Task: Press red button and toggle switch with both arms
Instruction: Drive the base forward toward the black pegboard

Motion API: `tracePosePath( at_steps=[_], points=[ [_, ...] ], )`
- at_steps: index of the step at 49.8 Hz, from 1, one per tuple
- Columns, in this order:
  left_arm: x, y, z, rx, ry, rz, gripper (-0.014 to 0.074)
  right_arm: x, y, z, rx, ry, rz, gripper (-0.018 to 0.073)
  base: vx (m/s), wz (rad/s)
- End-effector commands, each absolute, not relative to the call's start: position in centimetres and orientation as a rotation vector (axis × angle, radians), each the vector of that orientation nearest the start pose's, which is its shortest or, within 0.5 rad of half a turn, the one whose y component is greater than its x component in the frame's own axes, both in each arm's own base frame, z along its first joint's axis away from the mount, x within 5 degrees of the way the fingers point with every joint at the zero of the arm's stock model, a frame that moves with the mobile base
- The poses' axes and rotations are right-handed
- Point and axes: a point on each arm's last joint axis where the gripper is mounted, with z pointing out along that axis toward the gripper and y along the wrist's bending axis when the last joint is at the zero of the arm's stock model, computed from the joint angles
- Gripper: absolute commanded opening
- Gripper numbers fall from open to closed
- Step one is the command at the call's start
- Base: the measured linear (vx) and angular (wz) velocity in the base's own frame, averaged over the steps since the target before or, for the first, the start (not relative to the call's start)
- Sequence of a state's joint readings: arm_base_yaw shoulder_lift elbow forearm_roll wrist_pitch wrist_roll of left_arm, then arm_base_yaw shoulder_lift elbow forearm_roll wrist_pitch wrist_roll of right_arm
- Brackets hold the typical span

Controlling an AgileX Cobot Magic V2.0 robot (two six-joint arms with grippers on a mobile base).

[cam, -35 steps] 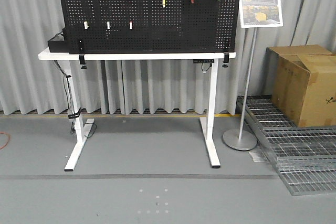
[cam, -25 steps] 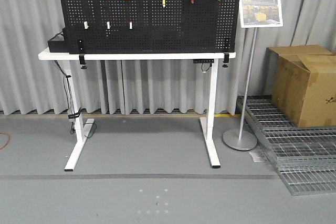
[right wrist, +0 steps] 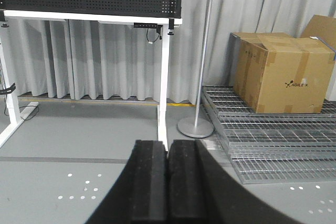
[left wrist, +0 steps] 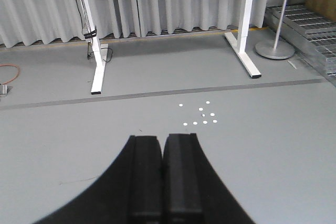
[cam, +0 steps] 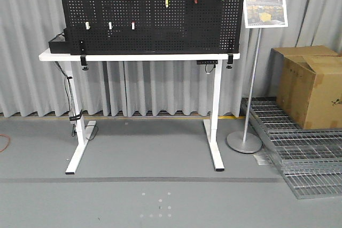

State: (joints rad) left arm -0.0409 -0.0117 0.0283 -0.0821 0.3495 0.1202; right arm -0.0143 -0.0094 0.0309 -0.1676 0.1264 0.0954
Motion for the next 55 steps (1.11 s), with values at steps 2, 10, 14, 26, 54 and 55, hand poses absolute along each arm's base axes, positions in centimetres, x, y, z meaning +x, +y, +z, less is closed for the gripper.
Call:
tracePosePath(
  at_steps=[2,10,14,26,54,55],
  points=[
    [5.44,-0.49,16.88,0.083,1.789,-0.039,0.0001,5.64,-0.15,19.62,-0.051,1.547,-0.087,-0.0003,0.00,0.00],
    [5.44,-0.49,16.88,0.083,1.789,-0.039,0.0001,5.64,-0.15,19.62,-0.051,1.547,-0.087,-0.0003,0.00,0.00],
    [5.44,-0.49,16.88,0.083,1.789,-0.039,0.0001,5.64,-0.15,19.62,-0.051,1.547,-0.087,-0.0003,0.02,-0.02],
    [5.44,-0.49,16.88,0.083,1.789,-0.039,0.0001,5.64,-0.15,19.62,-0.051,1.547,-0.087,-0.0003,0.05,0.00],
    [5.44,-0.49,16.88,0.083,1.789,-0.039,0.0001,5.64,-0.15,19.62,-0.051,1.547,-0.087,-0.0003,0.15,0.04],
    [5.44,-0.49,16.88,0.083,1.789,-0.039,0.0001,5.64,-0.15,19.62,-0.051,1.547,-0.087,-0.0003,0.21,0.07]
  ],
)
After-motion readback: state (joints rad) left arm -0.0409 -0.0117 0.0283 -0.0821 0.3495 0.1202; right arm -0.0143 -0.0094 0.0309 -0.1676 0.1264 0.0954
